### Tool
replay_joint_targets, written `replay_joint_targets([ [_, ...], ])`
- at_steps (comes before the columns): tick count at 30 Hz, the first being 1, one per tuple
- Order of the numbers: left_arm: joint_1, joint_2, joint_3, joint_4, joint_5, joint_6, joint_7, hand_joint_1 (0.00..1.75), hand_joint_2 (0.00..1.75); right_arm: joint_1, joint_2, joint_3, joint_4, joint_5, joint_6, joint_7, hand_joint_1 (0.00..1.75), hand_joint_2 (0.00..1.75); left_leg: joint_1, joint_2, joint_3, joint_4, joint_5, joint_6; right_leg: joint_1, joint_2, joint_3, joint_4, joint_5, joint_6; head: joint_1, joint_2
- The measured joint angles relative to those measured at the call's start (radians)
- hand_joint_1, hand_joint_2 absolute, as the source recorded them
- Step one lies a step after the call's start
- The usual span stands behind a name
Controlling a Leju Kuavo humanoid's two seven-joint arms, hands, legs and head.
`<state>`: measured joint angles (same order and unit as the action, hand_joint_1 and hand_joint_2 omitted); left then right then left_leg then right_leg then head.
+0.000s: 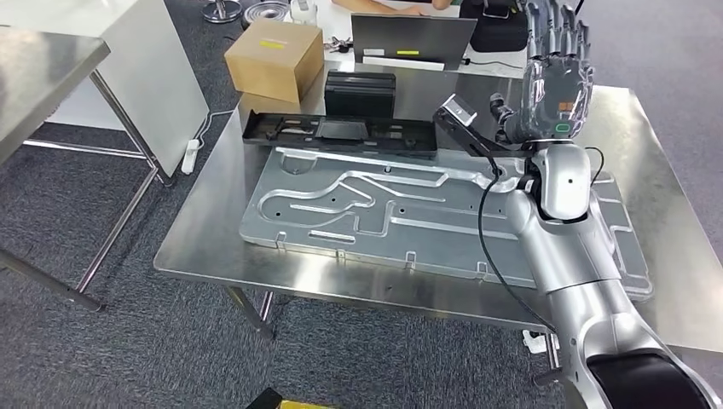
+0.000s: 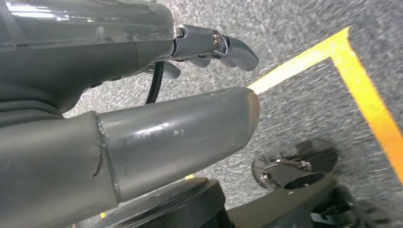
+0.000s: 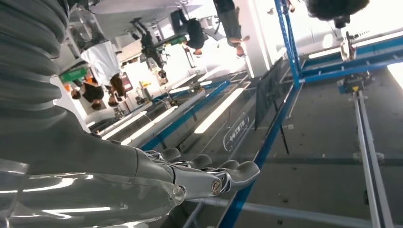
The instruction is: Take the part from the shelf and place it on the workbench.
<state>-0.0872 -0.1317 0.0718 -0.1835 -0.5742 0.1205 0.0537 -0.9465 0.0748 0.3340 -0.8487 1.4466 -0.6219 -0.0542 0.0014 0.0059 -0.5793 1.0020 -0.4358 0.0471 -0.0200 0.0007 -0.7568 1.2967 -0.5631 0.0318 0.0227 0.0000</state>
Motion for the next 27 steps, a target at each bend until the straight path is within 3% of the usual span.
replay_joint_targets([
  [1,0.0,0.0,0.0,0.0,0.0,0.0,0.0,0.0,0.0,0.002,0.0,0.0,0.001,0.0,0.002,0.0,0.0,1.75,-0.001,0.0,-0.016,0.004,0.009,0.0,0.0,0.0,0.005,0.03,0.0,-0.001,0.0,0.0],
  [2,0.0,0.0,0.001,0.0,0.0,0.0,-0.001,0.0,0.0,0.004,0.0,0.0,0.002,0.0,0.003,0.0,0.0,1.75,-0.002,0.0,-0.03,0.009,0.016,-0.001,0.0,0.0,0.026,0.02,0.021,-0.003,0.0,0.0],
  [4,0.0,-0.001,0.002,0.0,-0.001,-0.001,-0.001,0.0,0.0,0.004,0.0,0.0,0.002,0.0,0.006,0.0,0.0,1.75,-0.004,0.0,-0.057,0.021,0.029,-0.004,0.003,0.0,0.111,-0.088,0.062,-0.012,0.0,0.0],
  [6,0.0,-0.002,0.003,0.0,0.0,-0.002,-0.003,0.0,0.0,0.002,0.002,0.001,0.002,0.0,0.008,0.0,0.0,1.75,-0.006,0.0,-0.073,0.028,0.04,-0.012,0.01,0.0,0.193,-0.214,0.059,-0.022,-0.001,0.0],
  [7,0.0,-0.002,0.004,0.0,0.0,-0.002,-0.003,0.0,0.0,0.001,0.002,0.001,0.001,0.0,0.009,0.0,0.0,1.75,-0.006,0.0,-0.078,0.029,0.048,-0.018,0.014,0.0,0.213,-0.252,0.051,-0.026,-0.001,0.0],
  [9,0.001,-0.003,0.006,0.0,0.0,-0.002,-0.004,0.0,0.0,0.001,0.003,0.001,0.001,0.0,0.01,-0.001,0.0,1.75,-0.006,0.0,-0.081,0.024,0.063,-0.03,0.015,-0.001,0.213,-0.267,0.062,-0.032,-0.001,0.0],
  [10,0.003,-0.003,0.006,0.0,0.0,-0.002,-0.004,0.0,0.0,0.0,0.003,0.001,0.002,0.0,0.011,-0.001,0.0,1.75,-0.005,-0.002,-0.085,0.025,0.061,-0.036,0.013,-0.003,0.208,-0.273,0.073,-0.039,0.0,0.0],
  [11,0.004,-0.003,0.007,0.0,0.0,-0.002,-0.004,0.0,0.0,0.0,0.004,0.002,0.002,0.0,0.012,-0.002,0.0,1.75,-0.004,-0.003,-0.092,0.038,0.041,-0.042,0.01,-0.005,0.2,-0.278,0.086,-0.046,-0.001,0.0],
  [13,0.006,-0.003,0.007,0.0,0.001,-0.002,-0.004,0.0,0.0,0.0,0.008,0.003,0.002,0.0,0.013,-0.002,0.0,1.75,0.002,-0.005,-0.12,0.12,-0.05,-0.052,0.005,-0.008,0.175,-0.283,0.112,-0.057,-0.004,0.0],
  [15,0.005,-0.003,0.008,0.0,0.002,-0.002,-0.004,0.0,0.0,0.001,0.01,0.004,0.002,-0.001,0.014,-0.002,0.0,1.75,0.008,-0.005,-0.147,0.245,-0.132,-0.062,0.005,-0.007,0.144,-0.282,0.136,-0.058,-0.005,0.0],
  [17,0.005,-0.003,0.008,0.0,0.002,-0.002,-0.004,0.0,0.0,0.004,0.01,0.004,0.003,-0.001,0.015,-0.002,0.0,1.75,0.012,-0.004,-0.151,0.319,-0.141,-0.068,0.004,-0.008,0.119,-0.279,0.154,-0.055,-0.005,0.0],
  [20,0.005,-0.003,0.009,0.0,0.003,-0.002,-0.004,0.0,0.0,0.006,0.01,0.004,0.003,-0.001,0.015,-0.002,0.0,1.75,0.014,-0.004,-0.144,0.331,-0.125,-0.07,0.004,-0.008,0.108,-0.277,0.161,-0.053,-0.005,0.0],
  [22,0.005,-0.003,0.009,0.0,0.003,-0.002,-0.003,0.0,0.0,0.007,0.01,0.004,0.003,-0.001,0.016,-0.002,0.0,1.75,0.015,-0.004,-0.11,0.297,-0.089,-0.072,0.002,-0.009,0.094,-0.273,0.17,-0.049,-0.005,0.0],
  [24,0.003,-0.003,0.01,0.0,0.003,-0.002,-0.003,0.0,0.0,0.008,0.01,0.004,0.002,-0.002,0.016,-0.002,0.0,1.75,0.013,-0.008,0.006,0.136,-0.077,-0.066,0.0,-0.009,0.067,-0.265,0.195,-0.033,-0.004,0.0],
  [26,0.001,-0.003,0.012,0.0,0.003,-0.002,-0.003,0.0,0.0,0.007,0.012,0.004,0.002,-0.006,0.02,-0.002,0.0,1.75,0.008,-0.012,0.083,0.011,-0.091,-0.05,0.0,-0.009,0.054,-0.266,0.224,-0.013,-0.005,0.0],
  [27,0.001,-0.003,0.013,0.0,0.003,-0.002,-0.002,0.0,0.0,0.008,0.012,0.005,0.003,-0.01,0.023,-0.002,0.0,1.75,0.009,-0.01,0.077,0.011,-0.081,-0.042,-0.002,-0.008,0.053,-0.27,0.23,-0.007,-0.006,0.0],
])
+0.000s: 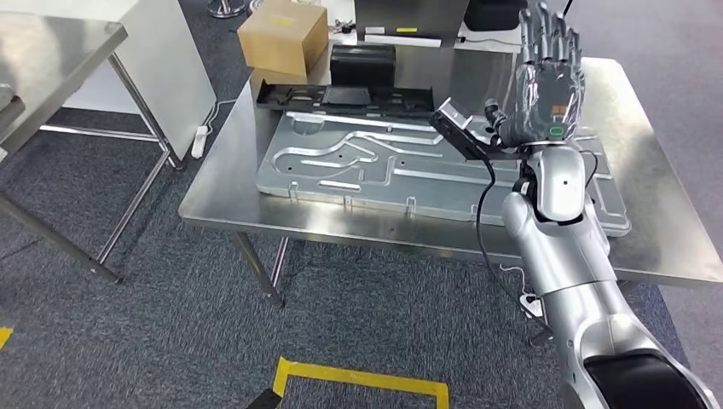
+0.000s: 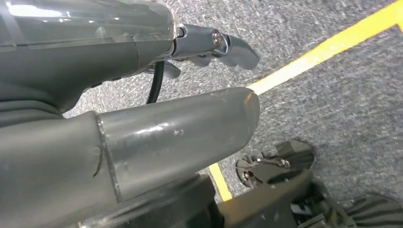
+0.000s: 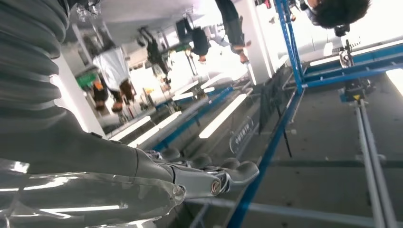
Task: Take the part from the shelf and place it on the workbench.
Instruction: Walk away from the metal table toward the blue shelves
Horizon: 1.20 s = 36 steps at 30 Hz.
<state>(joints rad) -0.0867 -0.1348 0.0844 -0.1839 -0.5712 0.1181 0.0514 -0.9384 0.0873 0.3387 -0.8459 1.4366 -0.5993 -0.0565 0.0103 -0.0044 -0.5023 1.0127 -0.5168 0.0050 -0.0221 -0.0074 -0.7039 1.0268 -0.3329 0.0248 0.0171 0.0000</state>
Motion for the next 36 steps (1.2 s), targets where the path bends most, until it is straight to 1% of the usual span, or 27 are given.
replay_joint_targets([
  [1,-0.001,0.0,0.001,0.0,0.0,-0.001,0.001,0.0,0.0,0.001,0.0,0.0,0.001,-0.004,0.003,0.0,0.0,1.75,0.001,0.002,-0.008,-0.002,0.013,0.009,0.0,0.002,-0.006,0.005,-0.011,0.005,0.0,0.0],
  [2,-0.001,0.0,0.002,0.0,0.0,-0.001,0.001,0.0,0.0,0.002,-0.001,0.0,0.003,-0.007,0.005,0.0,0.0,1.75,0.002,0.005,-0.019,-0.005,0.027,0.02,-0.001,0.004,-0.016,0.024,-0.041,0.009,0.001,0.0],
  [5,-0.003,0.0,0.002,0.0,-0.002,-0.005,0.002,0.0,0.0,0.008,-0.002,0.0,0.007,-0.014,0.005,0.0,0.0,1.75,-0.002,0.009,-0.066,-0.005,0.067,0.037,0.0,0.006,-0.056,0.188,-0.189,0.014,0.002,0.0],
  [6,-0.003,0.0,0.002,0.0,-0.004,-0.007,0.003,0.0,0.0,0.013,-0.003,0.0,0.008,-0.018,0.005,0.001,0.0,1.75,-0.005,0.009,-0.084,-0.003,0.079,0.039,0.0,0.006,-0.061,0.249,-0.21,0.015,0.002,0.0],
  [7,-0.003,0.0,0.002,0.0,-0.004,-0.008,0.004,0.0,0.0,0.019,-0.003,0.0,0.01,-0.024,0.006,0.004,0.0,1.75,-0.008,0.009,-0.101,0.0,0.09,0.04,0.0,0.006,-0.055,0.286,-0.204,0.014,0.002,0.0],
  [8,-0.003,0.0,0.003,0.0,-0.005,-0.008,0.006,0.0,0.0,0.025,-0.004,0.0,0.013,-0.032,0.009,0.01,0.0,1.75,-0.01,0.009,-0.119,0.004,0.1,0.04,0.001,0.006,-0.036,0.29,-0.18,0.011,0.002,0.0],
  [9,-0.003,0.0,0.003,0.0,-0.006,-0.009,0.008,0.0,0.0,0.031,-0.004,0.0,0.015,-0.043,0.014,0.019,0.0,1.75,-0.013,0.009,-0.136,0.008,0.11,0.039,0.003,0.006,0.001,0.263,-0.154,0.005,0.002,0.0],
  [10,-0.004,0.0,0.004,0.0,-0.006,-0.009,0.01,0.0,0.0,0.035,-0.002,0.0,0.017,-0.055,0.021,0.03,0.0,1.75,-0.014,0.009,-0.149,0.012,0.119,0.037,0.006,0.006,0.052,0.206,-0.144,-0.003,0.002,0.0],
  [12,-0.005,-0.001,0.007,0.0,-0.006,-0.008,0.011,0.0,0.0,0.04,0.002,0.0,0.019,-0.082,0.044,0.048,0.0,1.75,-0.017,0.009,-0.165,0.016,0.138,0.029,0.015,0.005,0.155,0.064,-0.17,-0.018,0.001,0.0],
  [14,-0.005,-0.002,0.014,-0.001,-0.003,-0.007,0.011,0.0,0.0,0.054,0.006,0.0,0.021,-0.122,0.087,0.056,0.0,1.75,-0.015,0.01,-0.169,0.011,0.157,0.018,0.022,0.004,0.196,-0.01,-0.19,-0.025,0.001,0.0],
  [16,-0.004,-0.002,0.024,-0.001,0.002,-0.003,0.008,0.0,0.0,0.091,0.008,-0.002,0.028,-0.178,0.127,0.058,0.0,1.75,-0.011,0.008,-0.172,0.008,0.159,0.006,0.019,0.0,0.191,-0.027,-0.168,-0.032,0.002,0.0],
  [17,-0.002,-0.001,0.029,-0.001,0.004,-0.001,0.007,0.0,0.0,0.116,0.011,-0.003,0.035,-0.203,0.135,0.055,0.0,1.75,-0.01,0.007,-0.179,0.024,0.134,0.0,0.016,-0.003,0.184,-0.034,-0.154,-0.038,0.002,0.0],
  [18,0.0,-0.001,0.035,-0.001,0.005,0.001,0.005,0.0,0.0,0.143,0.015,-0.004,0.044,-0.223,0.137,0.051,0.0,1.75,-0.009,0.005,-0.191,0.058,0.092,-0.006,0.013,-0.005,0.174,-0.04,-0.14,-0.042,0.001,0.0],
  [20,0.002,-0.001,0.043,-0.001,0.005,0.002,0.003,0.0,0.0,0.187,0.02,-0.005,0.06,-0.242,0.134,0.042,0.0,1.75,-0.004,0.004,-0.221,0.175,-0.009,-0.017,0.013,-0.006,0.14,-0.038,-0.113,-0.047,0.0,0.0],
  [21,0.003,-0.001,0.046,-0.001,0.005,0.002,0.002,0.0,0.0,0.202,0.022,-0.005,0.067,-0.247,0.135,0.04,0.0,1.75,-0.001,0.004,-0.232,0.236,-0.037,-0.022,0.013,-0.006,0.12,-0.034,-0.101,-0.046,0.0,0.0],
  [22,0.003,0.0,0.048,-0.001,0.005,0.002,0.002,0.0,0.0,0.213,0.022,-0.005,0.073,-0.253,0.14,0.039,0.0,1.75,0.001,0.005,-0.234,0.28,-0.038,-0.026,0.012,-0.006,0.099,-0.029,-0.089,-0.044,0.0,0.0],
  [23,0.003,0.0,0.051,-0.001,0.007,0.003,0.002,0.0,0.0,0.222,0.022,-0.007,0.079,-0.266,0.151,0.041,0.0,1.75,0.004,0.005,-0.221,0.297,-0.018,-0.03,0.01,-0.007,0.078,-0.023,-0.077,-0.041,0.0,0.0],
  [24,0.004,0.001,0.055,-0.001,0.009,0.004,0.001,0.0,0.0,0.232,0.022,-0.011,0.085,-0.283,0.165,0.044,0.0,1.75,0.007,0.005,-0.19,0.279,0.014,-0.034,0.008,-0.007,0.058,-0.016,-0.068,-0.036,0.0,0.0],
  [25,0.004,0.002,0.06,-0.001,0.013,0.006,0.001,0.0,0.0,0.245,0.023,-0.017,0.091,-0.303,0.177,0.047,0.0,1.75,0.01,0.005,-0.143,0.228,0.035,-0.037,0.005,-0.007,0.041,-0.008,-0.059,-0.03,0.0,0.0],
  [27,0.005,0.003,0.071,-0.001,0.023,0.01,-0.002,0.0,0.0,0.29,0.025,-0.033,0.11,-0.345,0.185,0.051,0.0,1.75,0.008,0.001,-0.038,0.09,0.018,-0.036,0.005,-0.007,0.017,0.006,-0.045,-0.017,0.0,0.0],
  [28,0.007,0.003,0.078,-0.001,0.04,0.016,-0.003,0.0,0.0,0.32,0.026,-0.043,0.128,-0.37,0.181,0.049,0.0,1.75,0.006,-0.001,-0.006,0.039,-0.003,-0.03,0.007,-0.008,0.014,0.009,-0.038,-0.01,0.0,0.0],
  [29,0.01,0.003,0.091,-0.001,0.068,0.025,-0.006,0.0,0.0,0.352,0.027,-0.057,0.152,-0.4,0.176,0.046,0.0,1.75,0.002,-0.003,0.008,0.013,-0.017,-0.021,0.008,-0.009,0.014,0.008,-0.03,-0.004,0.001,0.0],
  [31,0.017,-0.003,0.135,-0.001,0.14,0.055,-0.013,0.0,0.0,0.43,0.028,-0.1,0.213,-0.473,0.155,0.038,0.0,1.75,0.002,-0.002,0.0,0.003,-0.005,0.004,0.007,-0.009,0.017,0.003,-0.021,0.009,0.001,0.0],
  [32,0.02,-0.008,0.162,-0.001,0.163,0.072,-0.017,0.0,0.0,0.473,0.027,-0.129,0.243,-0.51,0.144,0.034,0.0,1.75,0.002,-0.002,-0.006,0.001,0.006,0.017,0.005,-0.007,0.013,0.013,-0.04,0.014,0.001,0.0],
  [33,0.022,-0.016,0.186,-0.002,0.173,0.087,-0.019,0.0,0.0,0.518,0.024,-0.161,0.272,-0.547,0.133,0.03,0.0,1.75,0.003,-0.002,-0.017,-0.002,0.02,0.029,0.003,-0.004,0.003,0.041,-0.081,0.017,0.002,0.0],
  [35,0.026,-0.034,0.214,-0.003,0.171,0.11,-0.023,0.0,0.0,0.589,0.015,-0.226,0.321,-0.613,0.124,0.024,0.0,1.75,-0.001,-0.003,-0.047,-0.001,0.046,0.043,0.002,0.003,-0.028,0.152,-0.196,0.021,0.003,0.0],
  [36,0.028,-0.043,0.223,-0.003,0.168,0.117,-0.024,0.0,0.0,0.617,0.01,-0.261,0.345,-0.644,0.122,0.024,0.0,1.75,-0.004,-0.003,-0.065,0.0,0.058,0.045,0.003,0.005,-0.041,0.218,-0.237,0.023,0.004,0.0],
])
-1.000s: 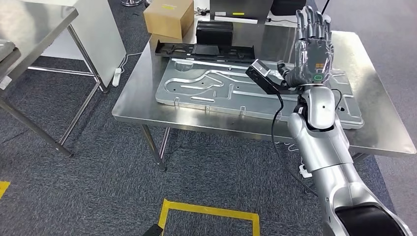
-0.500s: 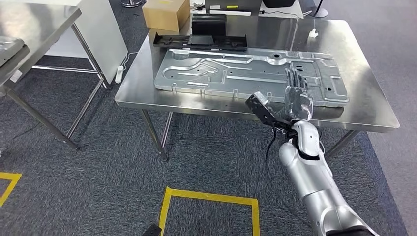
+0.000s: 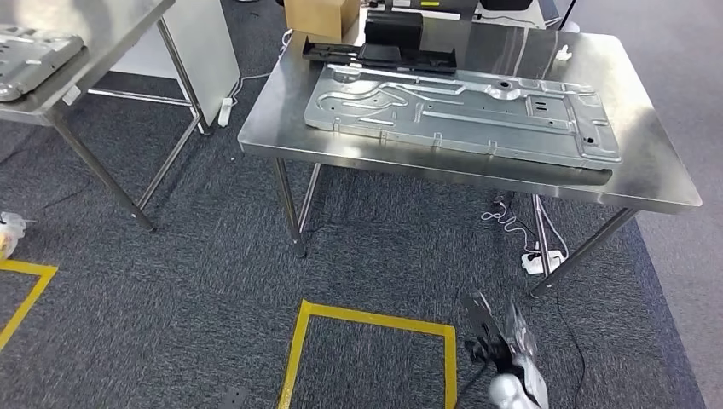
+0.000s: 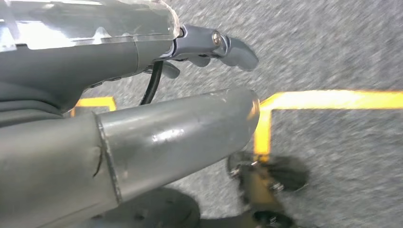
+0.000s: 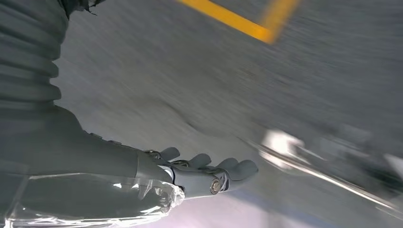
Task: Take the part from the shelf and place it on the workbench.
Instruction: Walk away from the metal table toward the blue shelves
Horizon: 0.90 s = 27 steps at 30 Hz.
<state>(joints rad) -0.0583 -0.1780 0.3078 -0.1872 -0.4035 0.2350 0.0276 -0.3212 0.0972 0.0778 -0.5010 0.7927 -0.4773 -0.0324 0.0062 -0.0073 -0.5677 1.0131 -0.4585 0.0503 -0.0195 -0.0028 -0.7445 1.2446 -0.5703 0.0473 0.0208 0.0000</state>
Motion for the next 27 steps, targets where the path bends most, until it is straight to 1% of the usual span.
replay_joint_targets([
  [1,0.002,-0.01,0.008,0.0,-0.004,0.005,-0.002,0.0,0.0,0.026,-0.005,-0.037,0.024,-0.029,-0.003,0.002,0.0,1.31,-0.003,0.001,-0.017,0.002,0.011,0.001,0.0,0.001,-0.003,0.051,-0.013,0.0,0.0,0.0],
  [2,0.004,-0.017,0.017,0.0,-0.008,0.008,-0.004,0.0,0.0,0.054,-0.01,-0.075,0.048,-0.056,-0.007,0.007,0.0,0.87,-0.006,0.002,-0.034,0.004,0.022,0.001,0.001,0.002,0.008,0.079,-0.002,-0.001,0.0,0.0],
  [3,0.005,-0.024,0.024,-0.001,-0.011,0.009,-0.006,0.0,0.0,0.082,-0.016,-0.116,0.074,-0.085,-0.01,0.012,0.0,0.44,-0.008,0.003,-0.05,0.006,0.032,0.0,0.001,0.002,0.036,0.073,0.026,-0.004,0.0,0.0],
  [4,0.006,-0.03,0.032,-0.001,-0.013,0.011,-0.008,0.0,0.0,0.11,-0.023,-0.159,0.098,-0.115,-0.011,0.018,0.0,0.0,-0.009,0.003,-0.064,0.008,0.041,-0.001,0.003,0.002,0.081,0.035,0.052,-0.009,0.0,0.0],
  [5,0.007,-0.033,0.039,-0.001,-0.015,0.012,-0.011,0.0,0.0,0.134,-0.03,-0.2,0.119,-0.146,-0.007,0.021,0.0,0.0,-0.01,0.002,-0.075,0.01,0.05,-0.003,0.005,0.001,0.141,-0.031,0.061,-0.015,0.0,0.0],
  [6,0.008,-0.036,0.045,-0.002,-0.017,0.012,-0.014,0.0,0.0,0.155,-0.036,-0.245,0.138,-0.185,0.003,0.024,0.0,0.0,-0.012,0.003,-0.083,0.013,0.057,-0.007,0.009,0.001,0.205,-0.115,0.051,-0.021,-0.001,0.0],
  [7,0.008,-0.038,0.052,-0.003,-0.019,0.013,-0.018,0.0,0.0,0.172,-0.041,-0.29,0.156,-0.226,0.018,0.034,0.0,0.0,-0.014,0.006,-0.086,0.013,0.066,-0.012,0.013,0.0,0.254,-0.184,0.034,-0.026,-0.002,0.0],
  [8,0.008,-0.039,0.058,-0.004,-0.021,0.013,-0.022,0.0,0.0,0.188,-0.043,-0.336,0.172,-0.266,0.033,0.056,0.0,0.0,-0.014,0.009,-0.087,0.013,0.074,-0.018,0.017,0.001,0.286,-0.233,0.018,-0.03,-0.002,0.0],
  [9,0.008,-0.04,0.064,-0.005,-0.024,0.013,-0.024,0.0,0.0,0.203,-0.044,-0.383,0.19,-0.301,0.048,0.092,0.0,0.0,-0.015,0.011,-0.088,0.012,0.083,-0.023,0.02,0.0,0.295,-0.259,0.014,-0.035,-0.003,0.0],
  [10,0.008,-0.041,0.069,-0.005,-0.026,0.013,-0.026,0.0,0.0,0.217,-0.042,-0.425,0.208,-0.327,0.058,0.133,0.0,0.0,-0.014,0.012,-0.09,0.011,0.089,-0.029,0.018,-0.001,0.289,-0.261,0.021,-0.04,-0.002,0.0],
  [11,0.008,-0.041,0.073,-0.005,-0.026,0.013,-0.027,0.0,0.0,0.23,-0.041,-0.46,0.222,-0.342,0.064,0.168,0.0,0.0,-0.013,0.011,-0.095,0.016,0.078,-0.034,0.016,-0.004,0.279,-0.262,0.032,-0.048,-0.002,0.0],
  [12,0.008,-0.042,0.077,-0.005,-0.027,0.013,-0.028,0.0,0.0,0.241,-0.039,-0.49,0.233,-0.349,0.067,0.191,0.0,0.0,-0.012,0.009,-0.104,0.036,0.047,-0.039,0.014,-0.007,0.265,-0.264,0.046,-0.057,-0.002,0.0],
  [13,0.01,-0.043,0.079,-0.005,-0.026,0.013,-0.028,0.0,0.0,0.25,-0.038,-0.515,0.242,-0.351,0.069,0.203,0.0,0.0,-0.009,0.008,-0.114,0.073,-0.005,-0.044,0.012,-0.008,0.249,-0.264,0.059,-0.065,-0.003,0.0],
  [14,0.011,-0.043,0.082,-0.005,-0.027,0.013,-0.028,0.0,0.0,0.256,-0.037,-0.536,0.248,-0.349,0.07,0.217,0.0,0.44,-0.007,0.008,-0.124,0.126,-0.067,-0.049,0.013,-0.007,0.232,-0.263,0.073,-0.07,-0.004,0.0],
  [15,0.013,-0.044,0.085,-0.005,-0.028,0.013,-0.028,0.0,0.0,0.259,-0.035,-0.553,0.255,-0.341,0.074,0.241,0.0,0.87,-0.005,0.008,-0.13,0.188,-0.118,-0.053,0.013,-0.006,0.213,-0.262,0.087,-0.072,-0.006,0.0],
  [16,0.013,-0.044,0.087,-0.005,-0.029,0.014,-0.028,0.0,0.0,0.26,-0.031,-0.565,0.262,-0.329,0.081,0.275,0.0,1.31,-0.004,0.008,-0.131,0.244,-0.146,-0.056,0.014,-0.005,0.195,-0.259,0.1,-0.071,-0.006,0.0],
  [17,0.012,-0.044,0.089,-0.005,-0.031,0.014,-0.028,0.0,0.0,0.261,-0.027,-0.571,0.268,-0.313,0.09,0.312,0.0,1.75,-0.004,0.008,-0.125,0.283,-0.147,-0.058,0.015,-0.006,0.177,-0.255,0.112,-0.07,-0.006,0.0],
  [18,0.012,-0.044,0.091,-0.005,-0.035,0.015,-0.029,0.0,0.0,0.262,-0.021,-0.574,0.273,-0.296,0.101,0.346,0.0,1.75,-0.004,0.008,-0.105,0.294,-0.123,-0.058,0.016,-0.008,0.158,-0.249,0.123,-0.069,-0.007,0.0],
  [19,0.011,-0.045,0.092,-0.006,-0.039,0.015,-0.03,0.0,0.0,0.263,-0.013,-0.574,0.276,-0.281,0.11,0.366,0.0,1.75,-0.004,0.008,-0.07,0.273,-0.09,-0.056,0.016,-0.009,0.138,-0.242,0.134,-0.067,-0.007,0.0],
  [20,0.011,-0.045,0.094,-0.007,-0.045,0.016,-0.03,0.0,0.0,0.264,-0.003,-0.574,0.279,-0.267,0.119,0.372,0.0,1.75,-0.005,0.008,-0.017,0.222,-0.066,-0.053,0.017,-0.01,0.12,-0.234,0.144,-0.065,-0.007,0.0],
  [21,0.01,-0.046,0.094,-0.009,-0.051,0.015,-0.03,0.0,0.0,0.265,0.007,-0.574,0.281,-0.254,0.126,0.366,0.0,1.75,-0.007,0.008,0.048,0.142,-0.064,-0.048,0.018,-0.009,0.103,-0.225,0.154,-0.062,-0.007,0.0],
  [22,0.008,-0.047,0.095,-0.012,-0.058,0.015,-0.03,0.0,0.0,0.265,0.016,-0.573,0.282,-0.243,0.132,0.354,0.0,1.75,-0.009,0.007,0.106,0.061,-0.082,-0.042,0.019,-0.009,0.092,-0.218,0.163,-0.057,-0.007,0.0],
  [23,0.006,-0.048,0.095,-0.014,-0.064,0.013,-0.03,0.0,0.0,0.265,0.023,-0.572,0.283,-0.236,0.136,0.34,0.0,1.75,-0.012,0.007,0.145,-0.001,-0.104,-0.035,0.019,-0.01,0.085,-0.215,0.173,-0.052,-0.006,0.0],
  [24,0.004,-0.049,0.095,-0.015,-0.072,0.011,-0.03,0.0,0.0,0.265,0.029,-0.572,0.284,-0.232,0.139,0.327,0.0,1.75,-0.015,0.007,0.164,-0.039,-0.118,-0.028,0.018,-0.01,0.082,-0.215,0.185,-0.046,-0.006,0.0],
  [25,0.003,-0.05,0.095,-0.015,-0.078,0.009,-0.03,0.0,0.0,0.265,0.032,-0.571,0.285,-0.231,0.14,0.316,0.0,1.75,-0.016,0.007,0.162,-0.051,-0.117,-0.019,0.017,-0.011,0.081,-0.22,0.198,-0.04,-0.006,0.0],
  [26,0.004,-0.051,0.094,-0.016,-0.085,0.007,-0.03,0.0,0.0,0.265,0.034,-0.571,0.286,-0.232,0.141,0.308,0.0,1.75,-0.015,0.01,0.154,-0.052,-0.105,-0.011,0.015,-0.009,0.078,-0.221,0.201,-0.033,-0.006,0.0],
  [27,0.004,-0.051,0.094,-0.016,-0.093,0.005,-0.031,0.0,0.0,0.265,0.034,-0.572,0.287,-0.232,0.142,0.303,0.0,1.75,-0.014,0.013,0.145,-0.055,-0.091,-0.002,0.013,-0.006,0.074,-0.213,0.185,-0.027,-0.006,0.0],
])
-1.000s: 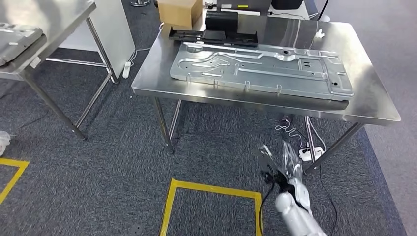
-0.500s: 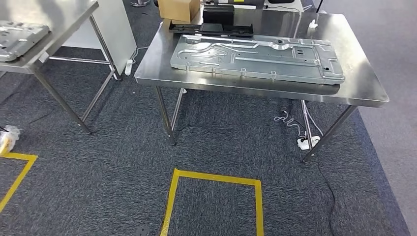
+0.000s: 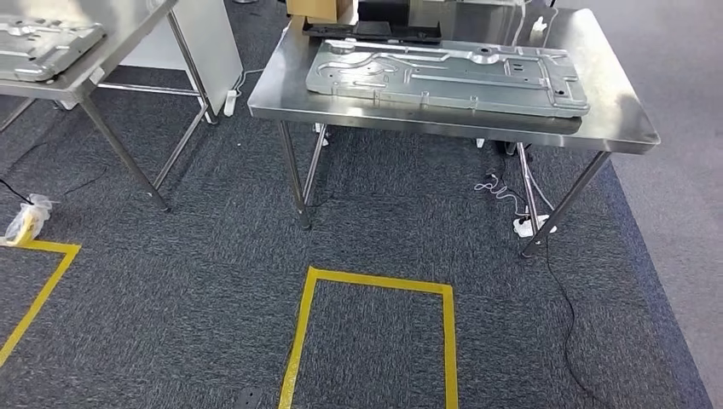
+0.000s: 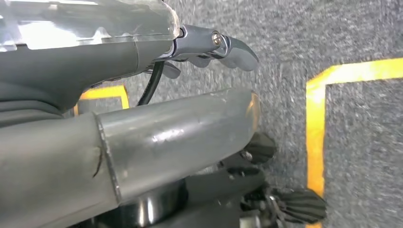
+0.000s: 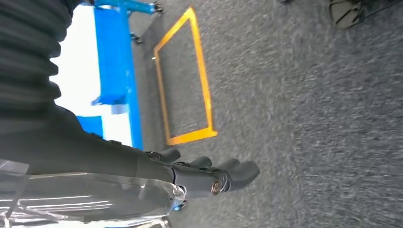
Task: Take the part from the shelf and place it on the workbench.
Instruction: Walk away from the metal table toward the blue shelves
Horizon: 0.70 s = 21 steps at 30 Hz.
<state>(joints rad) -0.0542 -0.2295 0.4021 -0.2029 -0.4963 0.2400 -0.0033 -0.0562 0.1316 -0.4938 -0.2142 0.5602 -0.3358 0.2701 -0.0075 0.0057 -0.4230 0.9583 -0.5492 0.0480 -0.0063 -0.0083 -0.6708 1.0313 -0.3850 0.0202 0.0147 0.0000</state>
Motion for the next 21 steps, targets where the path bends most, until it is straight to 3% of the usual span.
replay_joint_targets([
  [1,0.001,-0.001,0.0,0.0,-0.008,-0.002,-0.001,0.0,0.0,0.001,0.0,0.0,0.0,-0.001,0.001,-0.003,0.0,1.75,0.002,0.003,-0.013,-0.003,0.016,0.007,-0.002,0.003,-0.007,0.023,-0.038,0.006,0.001,0.0],
  [2,0.001,-0.002,-0.002,0.0,-0.017,-0.004,-0.002,0.0,0.0,0.002,-0.001,-0.001,0.001,-0.001,0.001,-0.005,0.0,1.75,0.003,0.005,-0.029,-0.004,0.031,0.013,-0.005,0.006,-0.017,0.068,-0.096,0.012,0.001,0.0],
  [4,0.001,-0.006,-0.007,0.0,-0.034,-0.005,-0.006,0.0,0.0,0.002,-0.001,-0.001,0.002,-0.002,0.001,-0.005,0.0,1.75,0.003,0.006,-0.066,-0.001,0.059,0.016,-0.007,0.006,-0.037,0.193,-0.2,0.022,0.003,0.0],
  [5,0.001,-0.009,-0.01,0.0,-0.04,-0.005,-0.008,0.0,0.0,0.002,-0.001,-0.002,0.002,-0.002,0.002,-0.004,0.0,1.75,0.003,0.007,-0.086,0.002,0.073,0.015,-0.008,0.006,-0.04,0.25,-0.215,0.026,0.003,0.0],
  [6,0.001,-0.013,-0.013,-0.001,-0.044,-0.003,-0.009,0.0,0.0,0.002,-0.001,-0.002,0.003,-0.001,0.002,-0.002,0.0,1.75,0.004,0.007,-0.106,0.005,0.085,0.013,-0.009,0.006,-0.033,0.284,-0.201,0.029,0.003,0.0],
  [7,0.001,-0.017,-0.016,-0.001,-0.046,-0.002,-0.011,0.0,0.0,0.002,-0.001,-0.002,0.003,0.001,0.003,0.001,0.0,1.75,0.004,0.008,-0.126,0.009,0.096,0.01,-0.012,0.006,-0.011,0.289,-0.166,0.031,0.003,0.0],
  [8,0.001,-0.02,-0.019,-0.002,-0.047,-0.002,-0.013,0.0,0.0,0.002,-0.001,-0.002,0.004,0.004,0.004,0.004,0.0,1.75,0.005,0.009,-0.145,0.014,0.106,0.006,-0.014,0.006,0.027,0.261,-0.13,0.032,0.003,0.0],
  [9,0.001,-0.022,-0.02,-0.003,-0.048,-0.003,-0.015,0.0,0.0,0.002,-0.001,-0.002,0.004,0.007,0.005,0.007,0.0,1.75,0.004,0.009,-0.162,0.021,0.114,0.002,-0.015,0.006,0.084,0.201,-0.116,0.031,0.003,0.0],
  [10,0.002,-0.024,-0.022,-0.003,-0.048,-0.006,-0.016,0.0,0.0,0.002,-0.001,-0.002,0.004,0.009,0.006,0.008,0.0,1.75,0.003,0.008,-0.176,0.031,0.121,-0.003,-0.015,0.007,0.15,0.115,-0.121,0.029,0.003,0.0],
  [12,0.002,-0.026,-0.023,-0.005,-0.048,-0.01,-0.018,0.0,0.0,0.001,0.0,-0.002,0.004,0.011,0.008,0.009,0.0,1.75,0.001,0.008,-0.194,0.048,0.133,-0.015,-0.012,0.008,0.246,-0.029,-0.175,0.017,0.002,0.0],
  [13,0.001,-0.026,-0.024,-0.005,-0.048,-0.01,-0.019,0.0,0.0,0.001,0.0,-0.002,0.005,0.011,0.008,0.009,0.0,1.75,0.0,0.008,-0.199,0.054,0.139,-0.02,-0.011,0.008,0.261,-0.062,-0.189,0.009,0.002,0.0],
  [15,0.002,-0.026,-0.024,-0.006,-0.048,-0.01,-0.019,0.0,0.0,0.001,0.002,-0.002,0.006,0.011,0.009,0.01,0.0,1.75,0.003,0.006,-0.21,0.064,0.135,-0.033,-0.012,0.005,0.253,-0.066,-0.187,-0.012,0.001,0.0],
  [17,0.005,-0.026,-0.024,-0.006,-0.048,-0.01,-0.019,0.0,0.0,0.004,0.003,-0.002,0.007,0.011,0.01,0.012,0.0,1.75,0.008,0.004,-0.233,0.122,0.078,-0.044,-0.013,0.0,0.243,-0.067,-0.174,-0.03,0.001,0.0],
  [19,0.009,-0.026,-0.024,-0.006,-0.048,-0.008,-0.018,0.0,0.0,0.005,0.003,-0.002,0.007,0.011,0.01,0.012,0.0,1.75,0.011,0.004,-0.274,0.246,-0.003,-0.052,-0.008,-0.002,0.227,-0.064,-0.163,-0.039,0.0,0.0],
  [20,0.01,-0.026,-0.024,-0.006,-0.048,-0.008,-0.017,0.0,0.0,0.005,0.003,-0.002,0.008,0.012,0.01,0.012,0.0,1.31,0.011,0.004,-0.292,0.308,-0.03,-0.054,-0.006,-0.003,0.218,-0.061,-0.158,-0.04,0.0,0.0],
  [21,0.011,-0.026,-0.024,-0.006,-0.048,-0.007,-0.017,0.0,0.0,0.005,0.003,-0.002,0.008,0.012,0.01,0.012,0.0,0.87,0.011,0.004,-0.296,0.341,-0.035,-0.053,-0.003,-0.003,0.21,-0.057,-0.155,-0.04,0.0,0.0],
])
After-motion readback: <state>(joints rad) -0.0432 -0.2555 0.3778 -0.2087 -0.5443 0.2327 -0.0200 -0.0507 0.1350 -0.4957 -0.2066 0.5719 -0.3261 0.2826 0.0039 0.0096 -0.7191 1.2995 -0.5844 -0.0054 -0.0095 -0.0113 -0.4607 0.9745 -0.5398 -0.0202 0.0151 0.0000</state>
